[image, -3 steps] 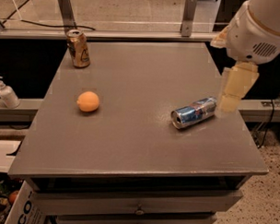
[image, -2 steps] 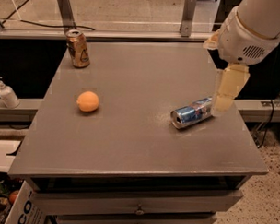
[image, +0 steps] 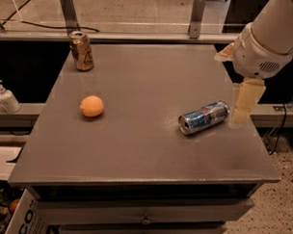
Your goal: Pick redbull can
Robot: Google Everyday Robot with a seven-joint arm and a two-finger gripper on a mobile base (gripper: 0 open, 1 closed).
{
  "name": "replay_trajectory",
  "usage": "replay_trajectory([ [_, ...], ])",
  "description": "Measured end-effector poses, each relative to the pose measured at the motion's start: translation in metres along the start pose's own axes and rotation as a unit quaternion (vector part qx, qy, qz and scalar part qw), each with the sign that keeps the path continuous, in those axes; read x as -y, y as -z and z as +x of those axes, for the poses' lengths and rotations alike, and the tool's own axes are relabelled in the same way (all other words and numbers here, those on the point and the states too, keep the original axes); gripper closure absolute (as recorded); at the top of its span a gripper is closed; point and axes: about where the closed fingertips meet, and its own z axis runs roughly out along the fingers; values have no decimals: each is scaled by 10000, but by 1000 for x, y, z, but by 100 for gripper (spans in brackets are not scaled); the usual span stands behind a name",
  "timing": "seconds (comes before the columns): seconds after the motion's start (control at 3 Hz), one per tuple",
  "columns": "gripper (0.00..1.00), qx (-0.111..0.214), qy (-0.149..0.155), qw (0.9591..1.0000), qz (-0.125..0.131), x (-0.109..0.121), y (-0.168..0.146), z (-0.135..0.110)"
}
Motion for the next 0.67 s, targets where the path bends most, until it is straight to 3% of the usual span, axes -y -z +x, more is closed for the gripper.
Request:
replay_trajectory([
  [0.67, 0, 39, 270, 9994, -199, -1, -26, -4],
])
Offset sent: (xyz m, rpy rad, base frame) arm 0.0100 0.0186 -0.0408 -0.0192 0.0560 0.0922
